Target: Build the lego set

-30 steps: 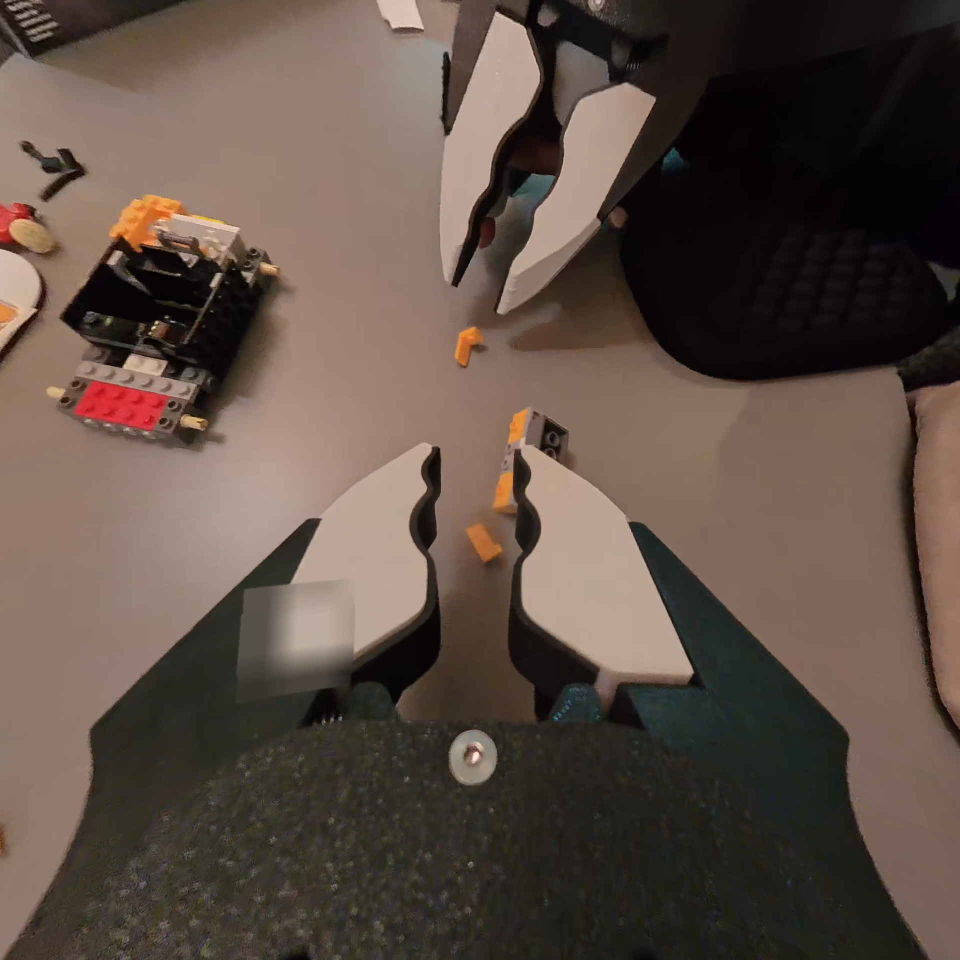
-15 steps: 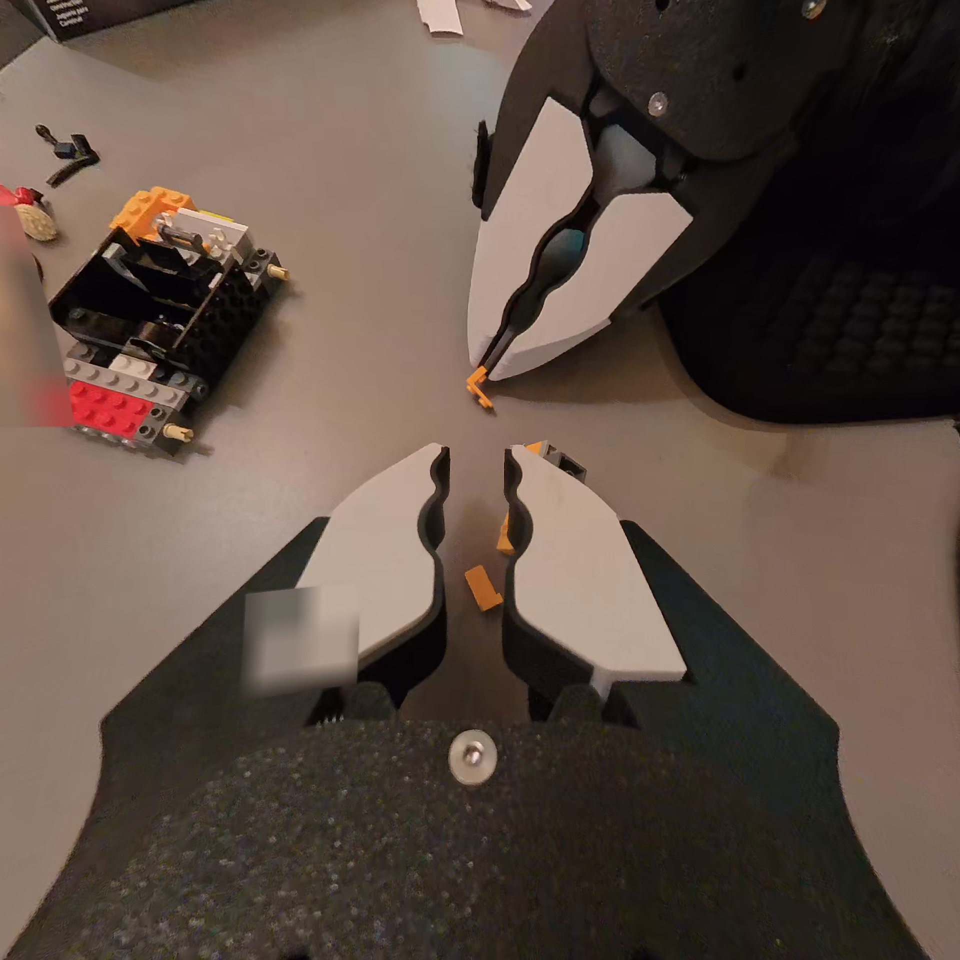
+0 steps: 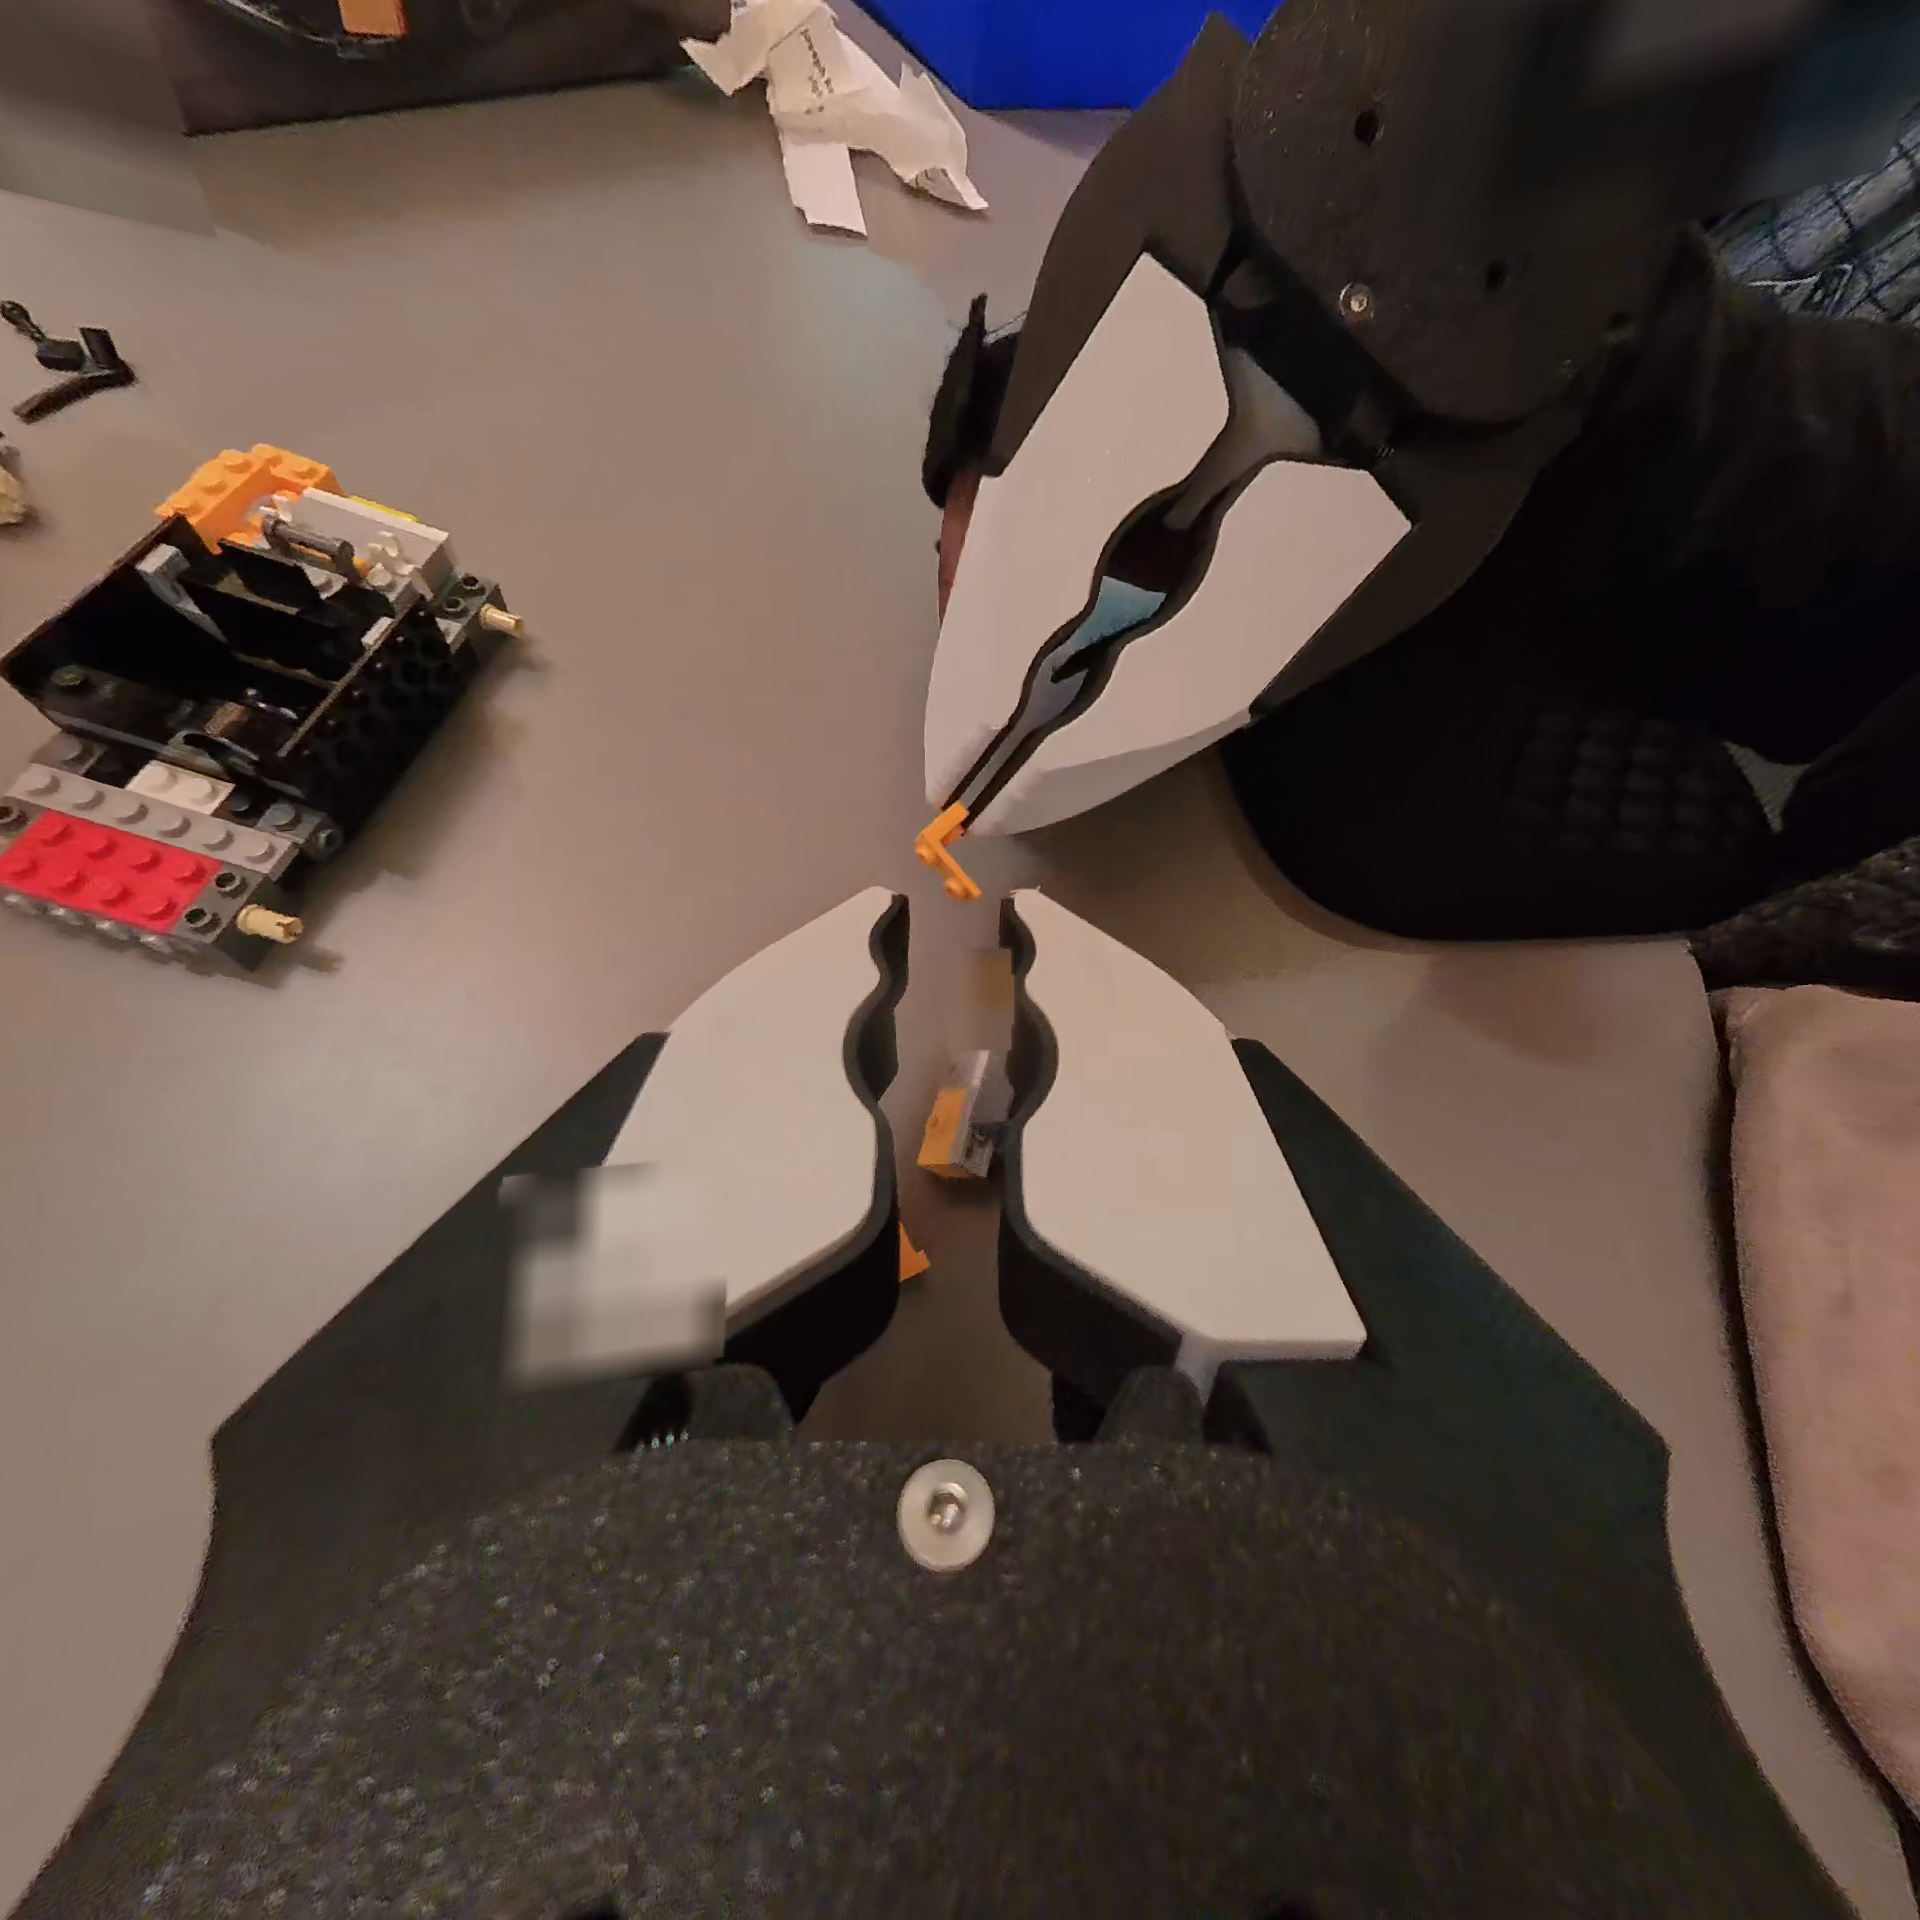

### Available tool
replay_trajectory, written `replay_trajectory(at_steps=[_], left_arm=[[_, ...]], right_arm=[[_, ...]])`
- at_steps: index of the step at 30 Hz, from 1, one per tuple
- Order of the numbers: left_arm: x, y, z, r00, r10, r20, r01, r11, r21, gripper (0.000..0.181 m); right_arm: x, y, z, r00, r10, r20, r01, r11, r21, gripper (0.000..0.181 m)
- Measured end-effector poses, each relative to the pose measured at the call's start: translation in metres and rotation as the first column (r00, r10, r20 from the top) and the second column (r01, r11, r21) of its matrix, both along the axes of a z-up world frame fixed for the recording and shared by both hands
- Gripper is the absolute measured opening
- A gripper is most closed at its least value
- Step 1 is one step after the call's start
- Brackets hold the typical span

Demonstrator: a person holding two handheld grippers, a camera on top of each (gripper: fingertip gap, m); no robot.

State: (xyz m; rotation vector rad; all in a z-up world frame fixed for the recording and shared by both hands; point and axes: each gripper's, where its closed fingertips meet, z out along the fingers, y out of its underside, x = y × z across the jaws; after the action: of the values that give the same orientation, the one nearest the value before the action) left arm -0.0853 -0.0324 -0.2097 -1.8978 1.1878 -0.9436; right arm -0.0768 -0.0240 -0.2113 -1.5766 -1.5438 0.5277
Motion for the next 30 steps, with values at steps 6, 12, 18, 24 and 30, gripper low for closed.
replay_trajectory(at_steps=[6,12,18,24,30], left_arm=[[0.003,0.001,0.001,1.0,0.023,-0.006,-0.023,0.999,0.022,0.011],[0.001,0.001,0.005,1.0,0.017,0.008,-0.018,1.0,0.021,0.003],[0.004,-0.022,0.025,0.976,-0.171,0.137,0.165,0.985,0.055,0.003],[0.007,-0.049,0.038,0.91,-0.316,0.269,0.335,0.942,-0.025,0.003],[0.005,-0.06,0.044,0.862,-0.362,0.355,0.424,0.899,-0.112,0.003]], right_arm=[[-0.004,-0.002,0.005,0.999,-0.006,-0.035,0.005,1.0,-0.03,0.002],[-0.007,-0.011,0.013,0.995,0.032,-0.09,-0.039,0.997,-0.074,0.001],[-0.002,-0.027,0.032,0.963,0.11,-0.246,-0.169,0.958,-0.233,0.008],[-0.011,-0.057,0.042,0.923,0.267,-0.276,-0.313,0.94,-0.138,0.019],[-0.017,-0.068,0.052,0.904,0.317,-0.287,-0.339,0.94,-0.028,0.012]])
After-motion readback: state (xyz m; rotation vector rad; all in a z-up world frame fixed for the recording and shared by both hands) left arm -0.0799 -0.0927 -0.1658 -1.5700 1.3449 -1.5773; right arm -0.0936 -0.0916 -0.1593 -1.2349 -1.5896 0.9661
